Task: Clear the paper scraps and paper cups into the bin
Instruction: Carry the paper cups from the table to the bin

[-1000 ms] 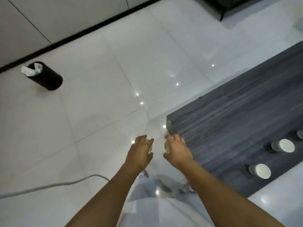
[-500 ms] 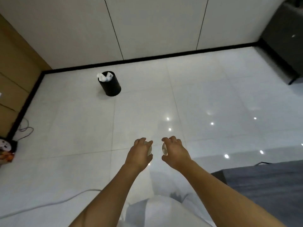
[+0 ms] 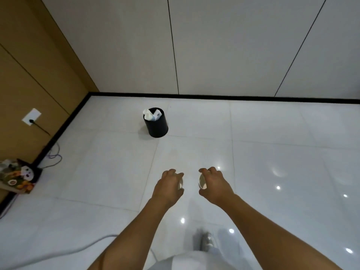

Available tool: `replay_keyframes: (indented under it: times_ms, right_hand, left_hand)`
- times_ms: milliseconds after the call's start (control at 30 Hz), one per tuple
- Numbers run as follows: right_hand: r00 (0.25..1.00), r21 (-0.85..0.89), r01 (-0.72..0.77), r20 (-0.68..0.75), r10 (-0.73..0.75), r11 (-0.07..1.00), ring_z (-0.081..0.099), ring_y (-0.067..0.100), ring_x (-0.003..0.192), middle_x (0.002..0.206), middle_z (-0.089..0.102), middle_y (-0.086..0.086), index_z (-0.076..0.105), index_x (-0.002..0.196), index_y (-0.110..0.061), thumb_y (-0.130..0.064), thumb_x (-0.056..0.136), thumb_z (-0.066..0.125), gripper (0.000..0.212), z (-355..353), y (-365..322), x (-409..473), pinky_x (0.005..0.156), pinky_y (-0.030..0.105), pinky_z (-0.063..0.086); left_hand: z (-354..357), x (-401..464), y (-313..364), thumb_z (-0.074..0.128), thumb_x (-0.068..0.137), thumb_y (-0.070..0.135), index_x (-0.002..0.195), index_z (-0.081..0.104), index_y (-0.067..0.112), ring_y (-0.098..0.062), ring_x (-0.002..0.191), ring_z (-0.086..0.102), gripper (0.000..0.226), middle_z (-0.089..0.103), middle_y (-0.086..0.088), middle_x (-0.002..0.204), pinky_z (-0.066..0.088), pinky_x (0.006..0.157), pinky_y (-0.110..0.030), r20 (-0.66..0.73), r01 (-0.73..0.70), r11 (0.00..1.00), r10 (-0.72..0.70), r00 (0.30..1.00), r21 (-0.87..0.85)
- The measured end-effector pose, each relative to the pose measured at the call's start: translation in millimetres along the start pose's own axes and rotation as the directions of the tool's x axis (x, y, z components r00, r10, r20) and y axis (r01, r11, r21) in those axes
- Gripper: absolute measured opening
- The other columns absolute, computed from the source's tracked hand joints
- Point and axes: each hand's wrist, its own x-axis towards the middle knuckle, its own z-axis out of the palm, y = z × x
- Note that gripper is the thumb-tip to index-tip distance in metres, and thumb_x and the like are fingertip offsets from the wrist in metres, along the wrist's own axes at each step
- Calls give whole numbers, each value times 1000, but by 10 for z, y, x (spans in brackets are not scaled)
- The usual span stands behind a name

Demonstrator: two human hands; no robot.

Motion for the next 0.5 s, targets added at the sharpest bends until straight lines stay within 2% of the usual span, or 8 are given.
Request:
replay_keyframes:
  times_ms: [233, 500]
  right_hand:
    - [997, -57, 21, 72, -17, 998, 38, 24, 124, 136, 39, 2, 34, 143, -25, -25, 81, 65, 69, -502, 72, 1099, 88, 34, 49]
    - [991, -76, 96, 104, -88, 992, 39, 24, 122, 134, 41, 3, 35, 143, -25, -25, 81, 66, 69, -707, -372, 2674, 87, 32, 47]
  left_hand:
    - [-406, 1008, -48, 58, 90, 30, 142, 39, 25, -17, 137, 25, 55, 33, 0, 147, 40, 101, -31, -45, 77, 995, -80, 996, -59]
    - [-919, 2299, -659, 58, 90, 30, 141, 40, 24, -19, 137, 27, 55, 34, 0, 147, 40, 102, -34, -77, 171, 980, -179, 981, -103]
